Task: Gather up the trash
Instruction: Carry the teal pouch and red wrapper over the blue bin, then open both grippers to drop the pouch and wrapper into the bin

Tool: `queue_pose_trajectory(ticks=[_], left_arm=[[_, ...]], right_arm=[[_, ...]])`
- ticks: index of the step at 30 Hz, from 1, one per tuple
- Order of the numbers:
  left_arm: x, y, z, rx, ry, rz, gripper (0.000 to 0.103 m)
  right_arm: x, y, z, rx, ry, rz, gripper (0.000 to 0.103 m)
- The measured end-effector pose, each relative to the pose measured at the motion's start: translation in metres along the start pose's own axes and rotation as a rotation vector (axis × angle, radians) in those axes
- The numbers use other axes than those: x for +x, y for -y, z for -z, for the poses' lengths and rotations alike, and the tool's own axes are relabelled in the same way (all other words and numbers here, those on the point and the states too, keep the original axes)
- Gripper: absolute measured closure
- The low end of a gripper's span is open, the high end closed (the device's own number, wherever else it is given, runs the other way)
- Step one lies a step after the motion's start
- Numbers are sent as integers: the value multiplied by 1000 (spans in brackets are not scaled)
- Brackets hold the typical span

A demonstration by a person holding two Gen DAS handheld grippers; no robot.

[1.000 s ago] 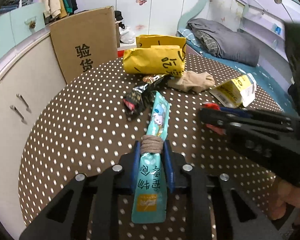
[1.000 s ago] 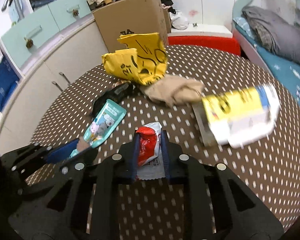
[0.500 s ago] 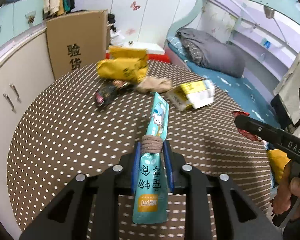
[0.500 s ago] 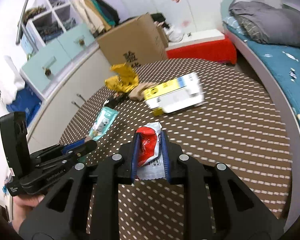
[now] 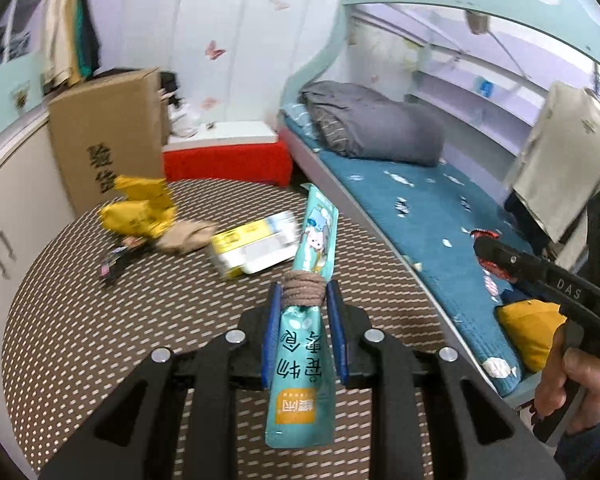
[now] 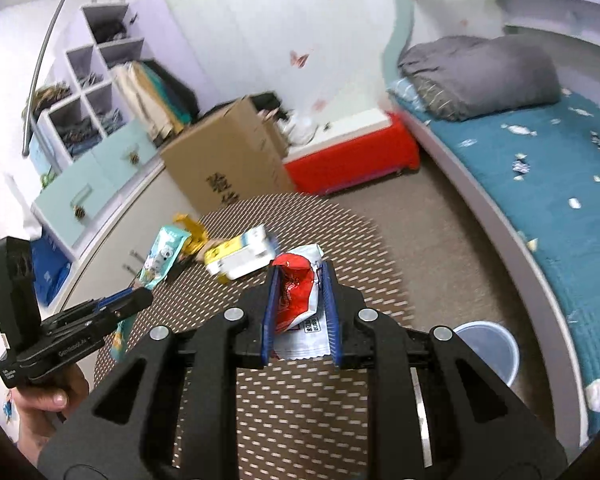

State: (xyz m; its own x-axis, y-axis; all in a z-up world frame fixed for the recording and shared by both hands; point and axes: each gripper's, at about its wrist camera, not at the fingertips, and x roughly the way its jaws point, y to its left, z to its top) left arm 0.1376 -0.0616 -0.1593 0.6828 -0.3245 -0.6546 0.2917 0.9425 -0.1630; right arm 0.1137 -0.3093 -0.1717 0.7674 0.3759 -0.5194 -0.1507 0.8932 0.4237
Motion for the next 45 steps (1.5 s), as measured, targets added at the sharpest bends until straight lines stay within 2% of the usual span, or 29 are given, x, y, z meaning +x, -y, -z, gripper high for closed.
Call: queue_pose_trajectory(ticks=[8,14,18,27,30,39,40,41,43,44,45], left_arm=[[13,75,-25,86,18,115,81],[32,118,-34,122,0,181,81],[54,141,-34,140,-39,210,81],[129,186,-25,152,-205,243,81],[162,199,-18,158,-289,249,81],[242,223,4,175,-480,224,80],[252,226,6,185,-512,223,80],[261,227,8,190,-536,221,78],[277,226,10,187,-565,197,44],[280,225,10,182,-564,190,24],[281,223,7,178,-552,181,22]], right_arm=[[-62,73,-12,90,114,116,82],[-90,127,-8,171,143,208,82],[-95,156,-4,206,138,243,82],[-58,204,9,285,48,255,82],[-40,216,14,312,9,249,82],[13,264,30,423,-94,217,82],[18,268,32,431,-107,215,79],[26,274,35,446,-130,213,79],[38,283,41,480,-156,212,79],[45,290,47,506,-173,213,75],[49,295,51,525,-184,210,55]])
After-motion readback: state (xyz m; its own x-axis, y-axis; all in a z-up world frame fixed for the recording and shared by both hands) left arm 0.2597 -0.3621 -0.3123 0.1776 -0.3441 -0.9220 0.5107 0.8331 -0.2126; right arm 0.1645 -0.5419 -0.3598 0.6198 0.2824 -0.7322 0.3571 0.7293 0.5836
